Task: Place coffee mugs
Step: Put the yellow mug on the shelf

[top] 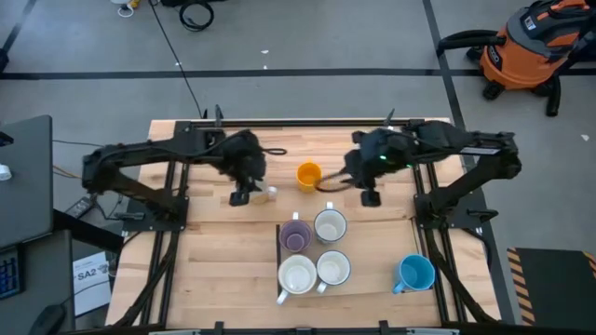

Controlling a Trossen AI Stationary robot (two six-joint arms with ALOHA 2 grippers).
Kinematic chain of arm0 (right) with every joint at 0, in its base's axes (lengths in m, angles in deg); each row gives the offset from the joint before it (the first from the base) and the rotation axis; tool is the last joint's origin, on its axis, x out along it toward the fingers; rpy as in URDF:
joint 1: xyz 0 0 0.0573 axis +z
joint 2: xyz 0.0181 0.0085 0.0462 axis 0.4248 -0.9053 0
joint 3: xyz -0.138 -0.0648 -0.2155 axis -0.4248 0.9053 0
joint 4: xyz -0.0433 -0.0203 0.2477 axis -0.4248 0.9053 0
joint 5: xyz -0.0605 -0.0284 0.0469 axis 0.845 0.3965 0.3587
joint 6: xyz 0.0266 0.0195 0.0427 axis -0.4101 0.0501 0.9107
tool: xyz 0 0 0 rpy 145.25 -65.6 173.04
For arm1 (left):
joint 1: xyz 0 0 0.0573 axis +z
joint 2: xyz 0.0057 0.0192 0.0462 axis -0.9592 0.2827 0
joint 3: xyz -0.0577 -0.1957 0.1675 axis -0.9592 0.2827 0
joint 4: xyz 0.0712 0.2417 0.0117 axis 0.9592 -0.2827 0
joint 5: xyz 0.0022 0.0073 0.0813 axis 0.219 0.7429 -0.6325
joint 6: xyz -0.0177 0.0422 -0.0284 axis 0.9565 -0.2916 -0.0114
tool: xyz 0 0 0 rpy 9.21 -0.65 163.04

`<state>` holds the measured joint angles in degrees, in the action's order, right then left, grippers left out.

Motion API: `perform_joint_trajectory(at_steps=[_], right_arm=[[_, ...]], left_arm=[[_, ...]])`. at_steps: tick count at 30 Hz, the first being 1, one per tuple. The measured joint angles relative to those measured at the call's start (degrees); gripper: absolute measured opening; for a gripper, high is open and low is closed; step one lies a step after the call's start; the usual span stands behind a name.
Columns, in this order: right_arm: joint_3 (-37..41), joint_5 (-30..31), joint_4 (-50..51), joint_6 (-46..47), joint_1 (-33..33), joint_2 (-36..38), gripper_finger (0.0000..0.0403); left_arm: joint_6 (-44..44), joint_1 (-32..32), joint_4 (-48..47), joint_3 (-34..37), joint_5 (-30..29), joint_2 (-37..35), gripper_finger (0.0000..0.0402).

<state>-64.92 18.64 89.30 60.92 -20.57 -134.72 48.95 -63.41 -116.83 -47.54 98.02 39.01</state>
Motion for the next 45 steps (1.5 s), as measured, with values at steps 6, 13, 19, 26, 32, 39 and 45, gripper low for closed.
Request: perform_joint_trajectory(at_steps=[6,13,19,26,32,39,45], right_arm=[[0.0,-2.93,-0.99,-1.61,-5.82,-4.61,0.0114],[0.0,-5.73,-2.5,-2.66,-9.42,-10.88,0.0114],[0.0,-8.39,-2.41,-8.75,-10.15,-15.79,0.0114],[0.02,-8.68,0.17,-14.62,-10.01,-20.46,0.0114],[-0.02,-8.94,0.5,-17.94,-10.44,-23.62,0.0114],[-0.02,-8.5,-0.15,-20.32,-10.73,-23.22,0.0114],[0.02,-8.29,-0.06,-20.05,-10.49,-21.89,0.0113]], left_arm=[[-0.03,1.32,7.21,12.43,0.0,-7.06,0.0156],[-0.48,2.05,19.17,23.44,0.0,-9.66,0.0156],[-0.59,4.81,21.11,25.68,0.01,-9.42,0.0156],[-0.18,7.7,21.4,25.66,0.0,-9.51,0.0156],[1.74,7.83,21.38,25.66,0.03,-9.51,0.0156],[2.91,7.83,21.61,25.62,0.04,-9.51,0.0156],[2.93,7.92,22.08,25.62,0.05,-9.49,0.0156]])
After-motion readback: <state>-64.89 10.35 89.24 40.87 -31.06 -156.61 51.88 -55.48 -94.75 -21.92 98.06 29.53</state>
